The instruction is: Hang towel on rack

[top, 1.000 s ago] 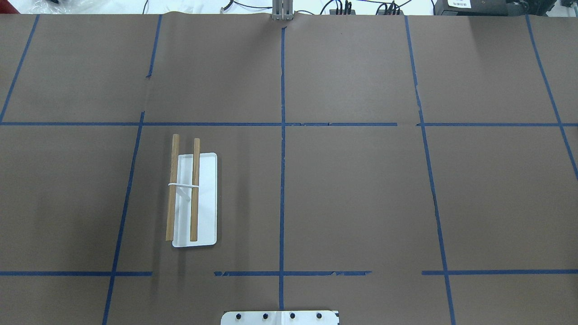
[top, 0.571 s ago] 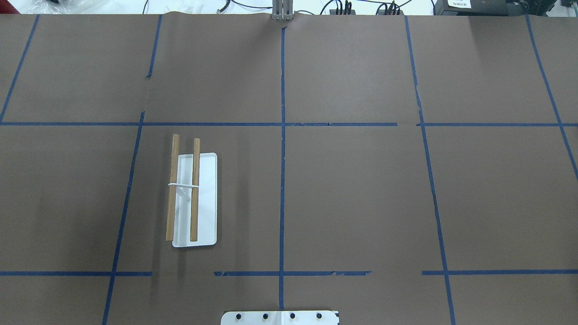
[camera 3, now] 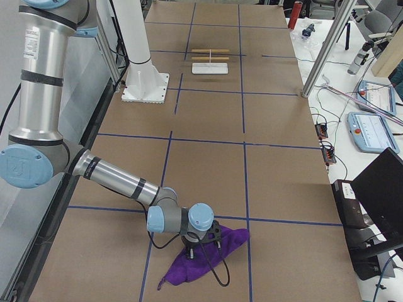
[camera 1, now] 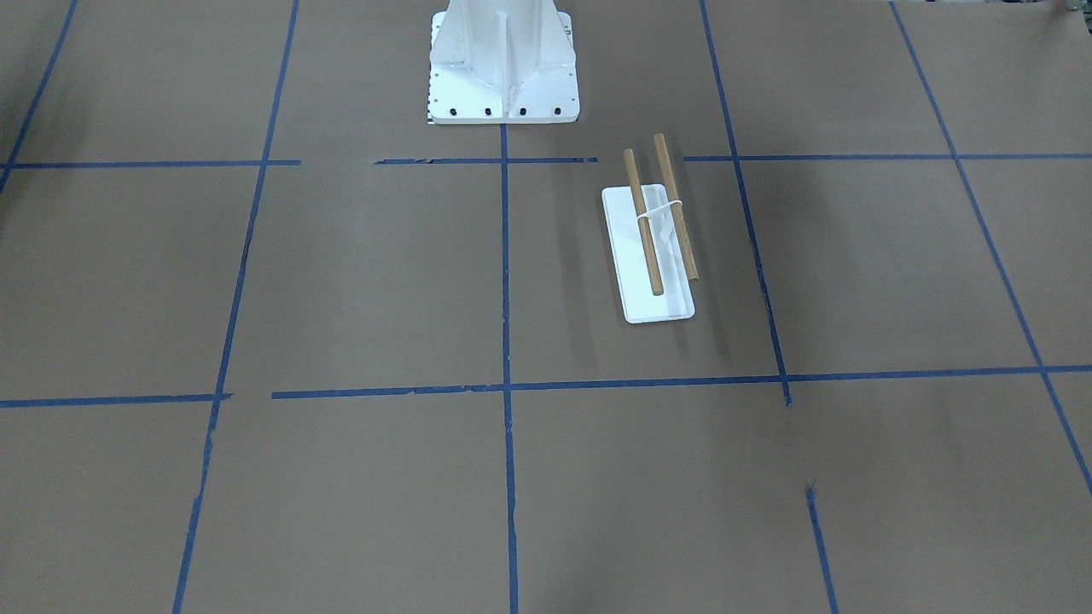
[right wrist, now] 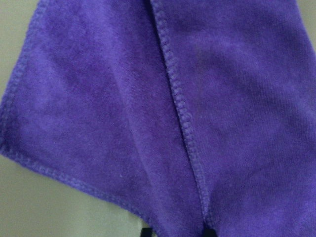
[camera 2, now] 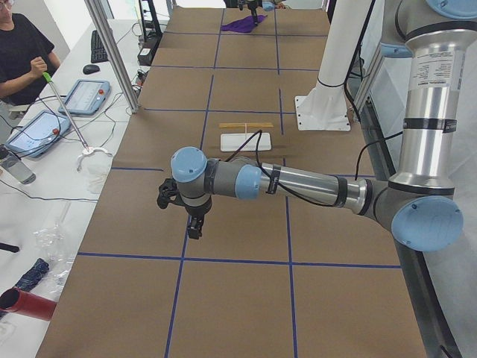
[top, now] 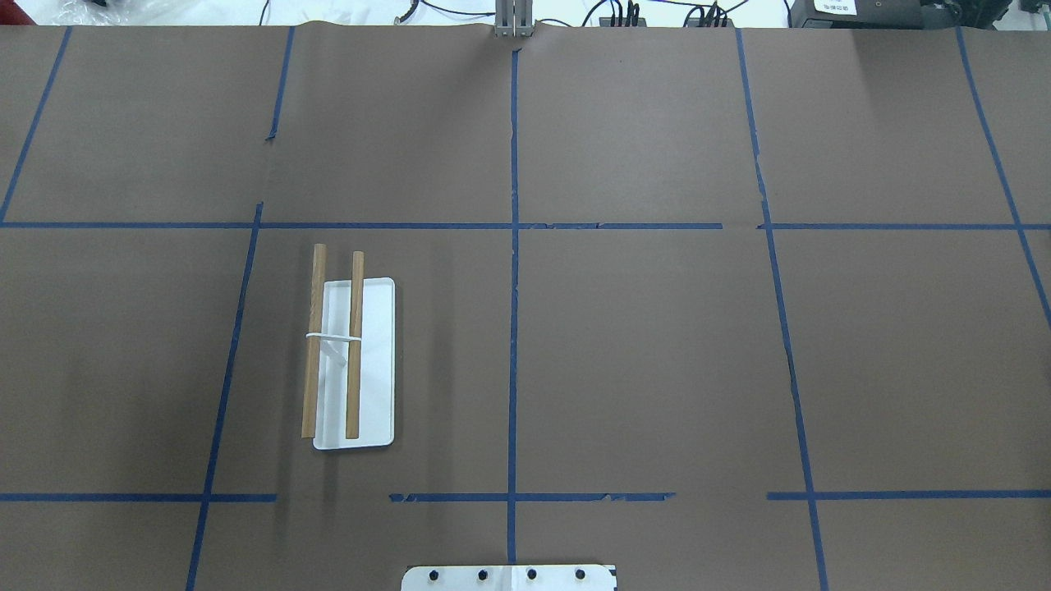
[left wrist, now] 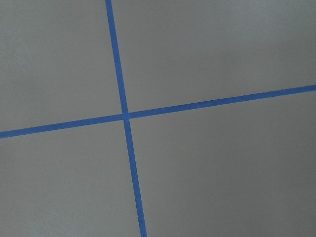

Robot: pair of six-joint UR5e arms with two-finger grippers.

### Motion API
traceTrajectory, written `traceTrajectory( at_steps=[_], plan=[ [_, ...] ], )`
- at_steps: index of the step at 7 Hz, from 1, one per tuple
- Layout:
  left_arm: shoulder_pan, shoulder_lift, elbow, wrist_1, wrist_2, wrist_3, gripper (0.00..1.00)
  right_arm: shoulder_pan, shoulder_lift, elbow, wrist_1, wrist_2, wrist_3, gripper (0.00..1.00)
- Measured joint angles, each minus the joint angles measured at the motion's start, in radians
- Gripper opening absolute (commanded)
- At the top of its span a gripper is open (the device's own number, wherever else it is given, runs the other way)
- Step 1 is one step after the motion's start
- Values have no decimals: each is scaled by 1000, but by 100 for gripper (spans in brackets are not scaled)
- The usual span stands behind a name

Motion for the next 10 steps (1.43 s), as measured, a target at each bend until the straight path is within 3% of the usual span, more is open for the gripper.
traceTrajectory(
  at_steps=[3,6,8,10],
  plan=[
    [0,0,-7,-1,0,-1,100,9,6,46,12,33,-12,0],
    [2,-19,-40,-5,-46,-6,100,72,-19,316,-42,139,24,0],
    [6,-85,-42,-14,-74,-61,100,59,-6,532,-141,214,211,0],
    [46,-130,-50,-108,-82,-238,100,-8,72,656,-162,313,453,0]
  ],
)
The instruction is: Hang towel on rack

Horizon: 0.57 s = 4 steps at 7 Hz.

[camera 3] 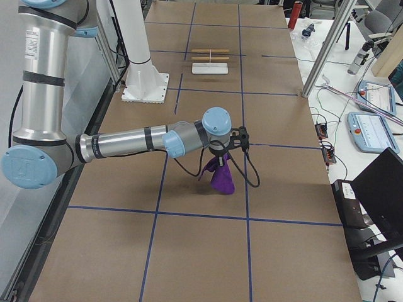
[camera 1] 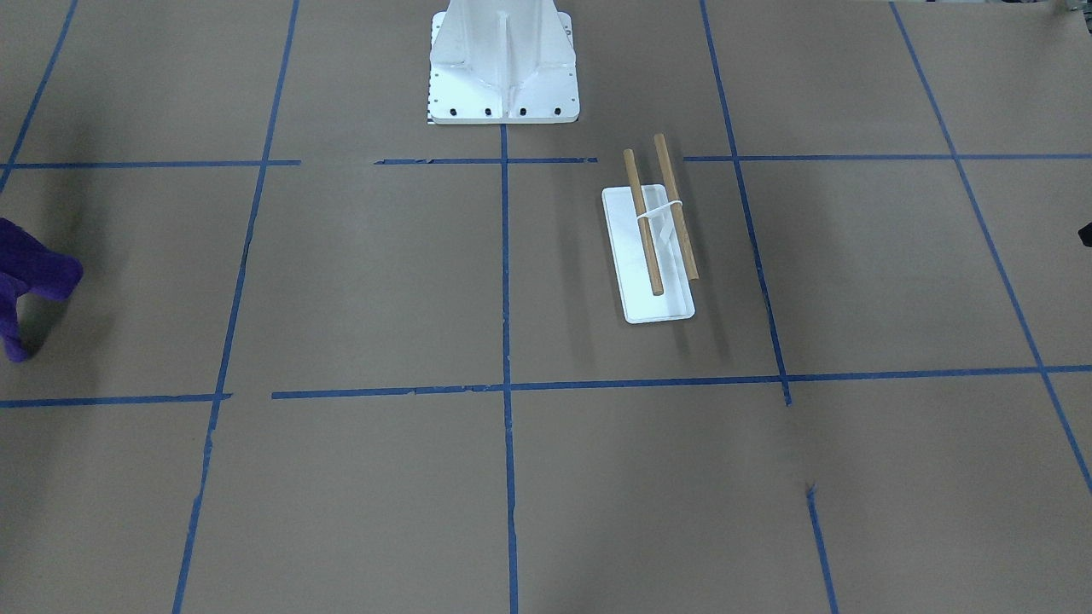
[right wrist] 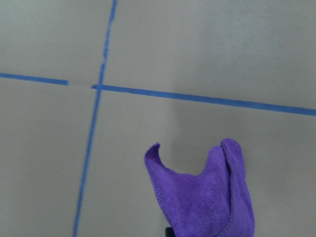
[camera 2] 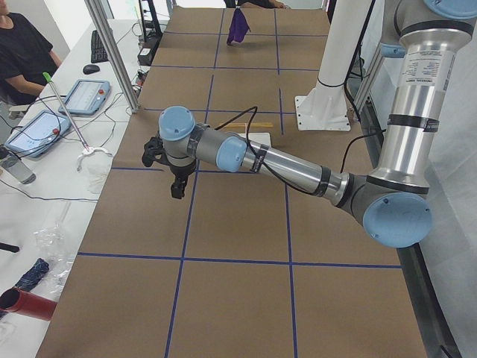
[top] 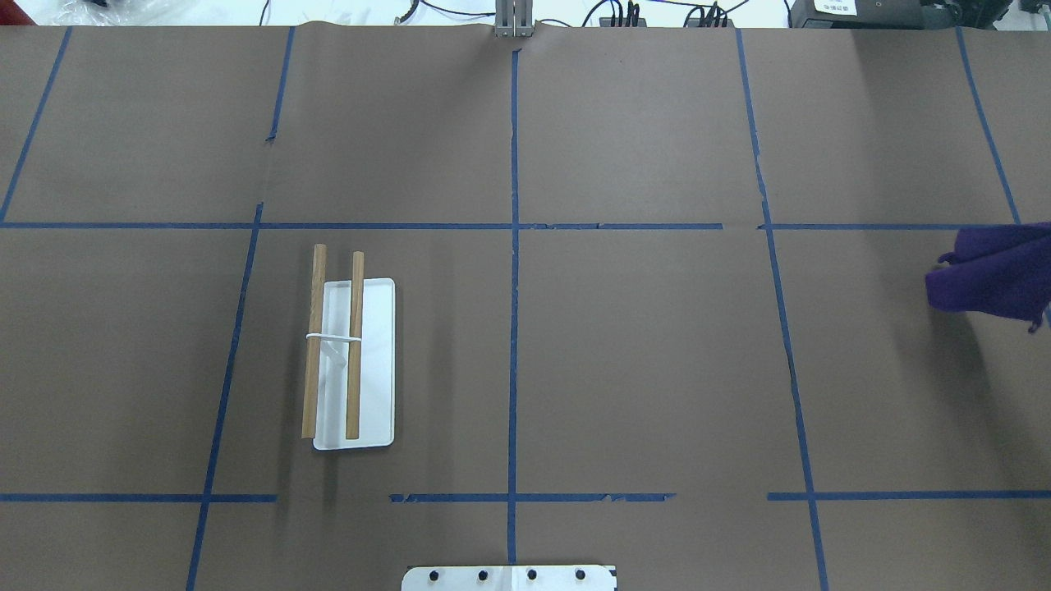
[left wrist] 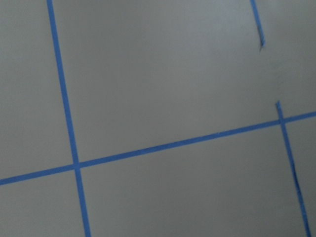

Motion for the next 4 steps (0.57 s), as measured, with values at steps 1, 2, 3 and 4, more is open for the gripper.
traceTrajectory(
  at_steps=[1,2,3,4],
  plan=[
    [50,-9,-1,-101,-1,-132,100,-47,76,34,1,37,132,0],
    [113,-25,1,-206,-1,-308,100,-98,162,61,2,53,261,0],
    [178,-58,6,-299,-1,-525,100,-158,255,79,4,54,379,0],
    [250,-111,13,-356,0,-760,100,-234,353,87,4,30,480,0]
  ],
)
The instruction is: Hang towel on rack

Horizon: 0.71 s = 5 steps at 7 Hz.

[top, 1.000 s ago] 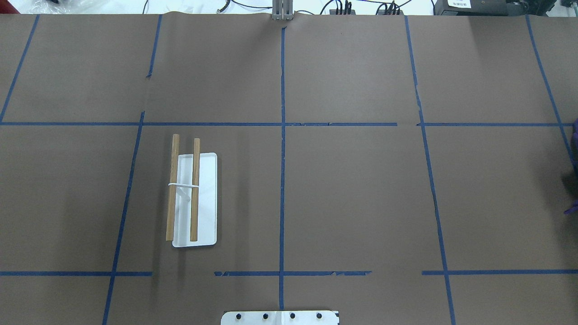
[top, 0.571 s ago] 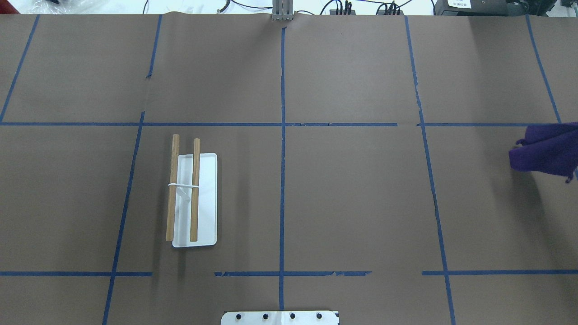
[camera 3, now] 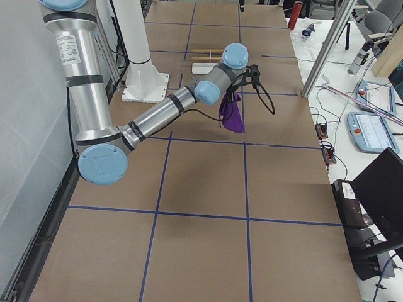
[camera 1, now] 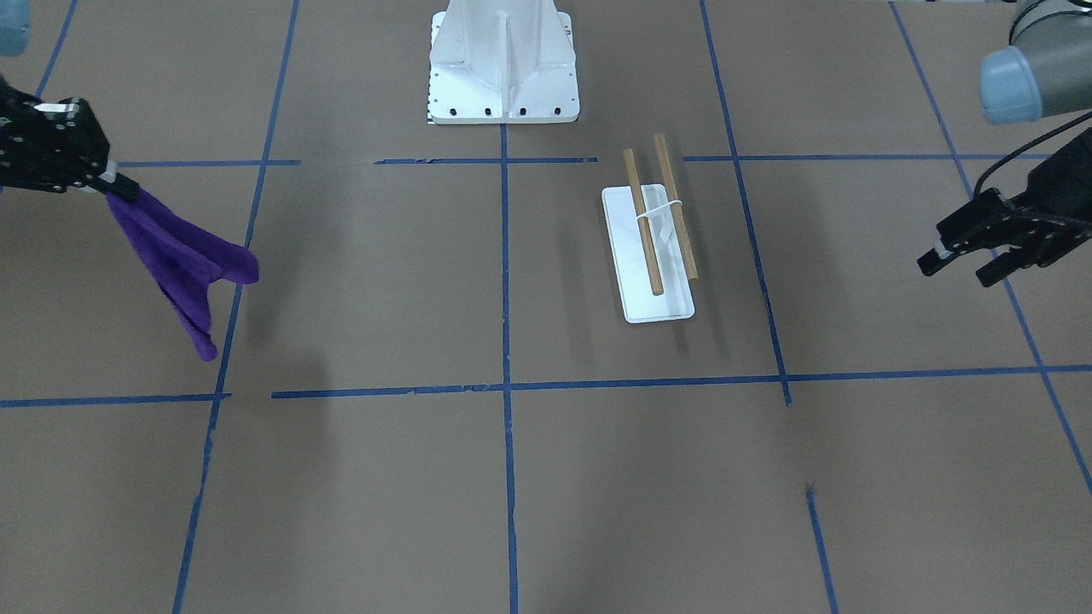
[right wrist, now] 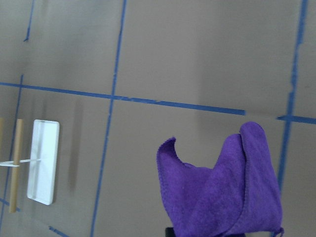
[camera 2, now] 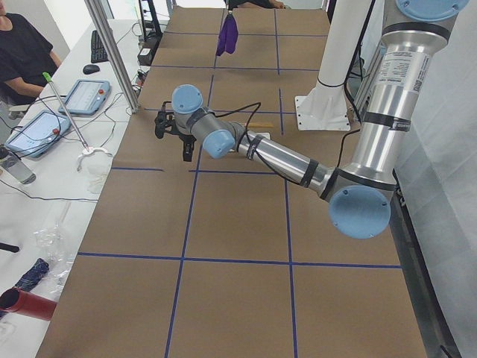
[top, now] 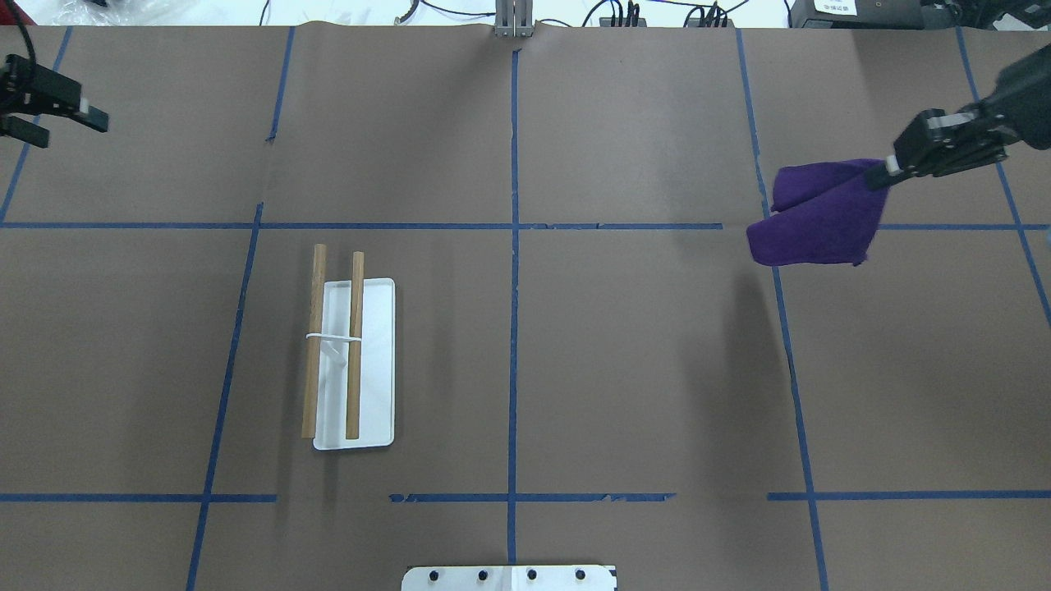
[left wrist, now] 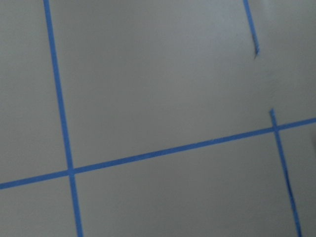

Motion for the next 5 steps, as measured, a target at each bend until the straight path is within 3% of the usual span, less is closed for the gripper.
traceTrajectory(
  at_steps=[2,5],
  plan=[
    [119,-128,11,-31,4,-401,100,-170,159,9,0,-129,139,0],
    [263,-262,3,-40,0,-848,94,-373,294,14,-1,-344,231,0]
  ],
)
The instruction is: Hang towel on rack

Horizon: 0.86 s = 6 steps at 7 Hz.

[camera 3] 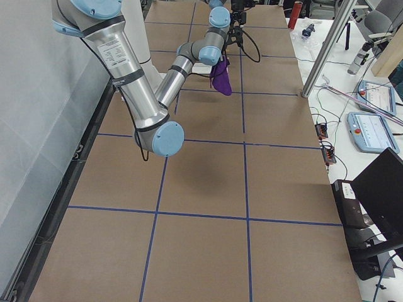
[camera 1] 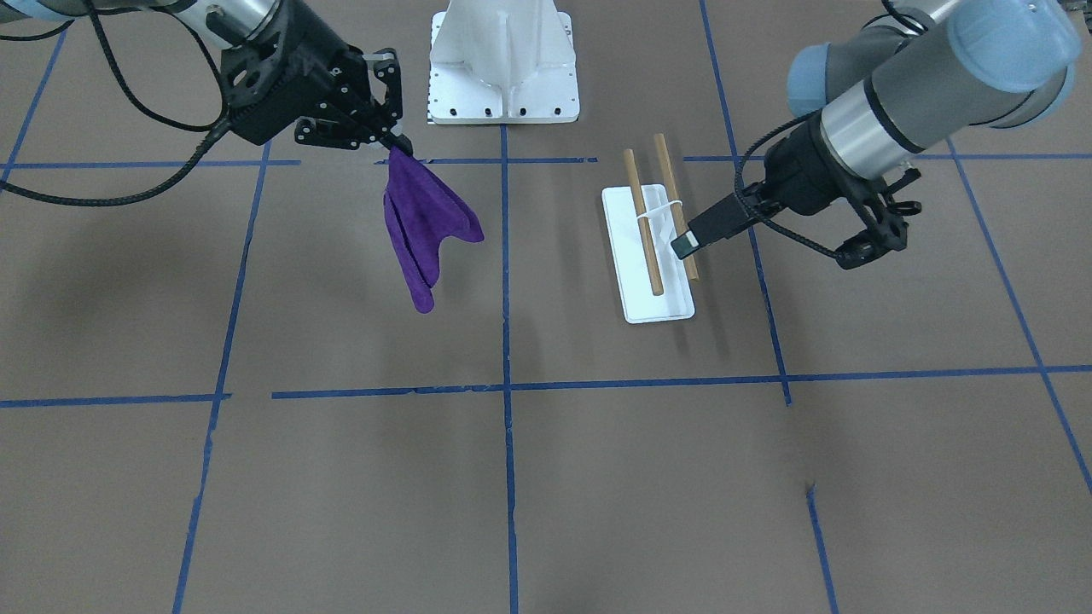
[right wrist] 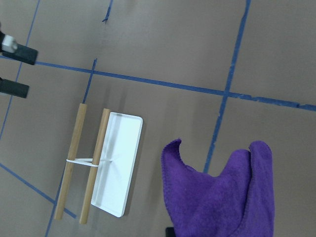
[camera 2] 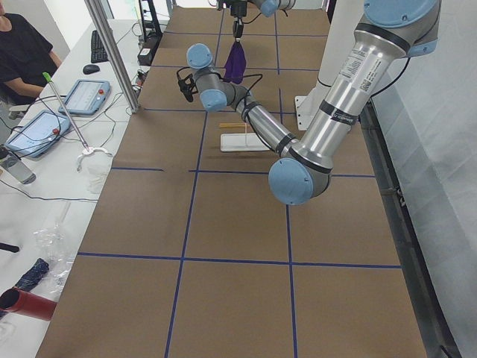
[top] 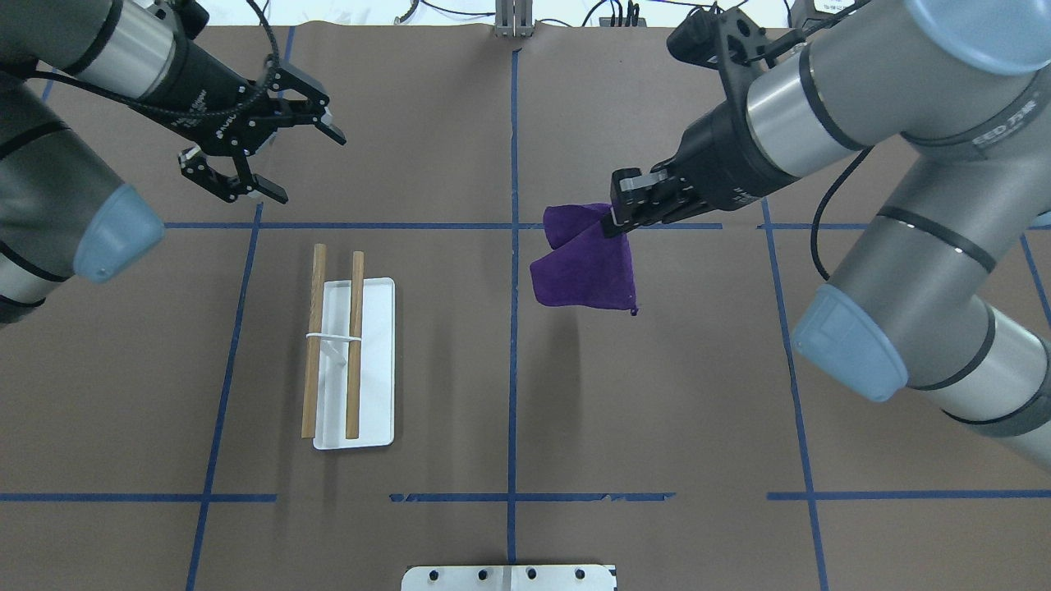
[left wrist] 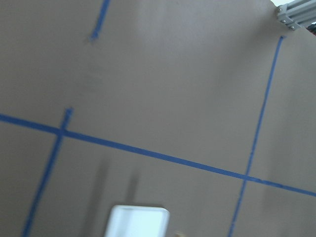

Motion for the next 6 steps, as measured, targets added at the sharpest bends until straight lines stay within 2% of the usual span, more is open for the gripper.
traceTrajectory(
  at_steps=[1,3,6],
  plan=[
    [48,-37,1,-10,2,-117,90,-37,24,0,-1,-47,6,0],
    [109,-99,7,-16,9,-241,89,-72,45,0,-2,-90,9,0],
    [143,-149,42,-19,11,-266,84,-112,73,0,-1,-115,10,0]
  ],
)
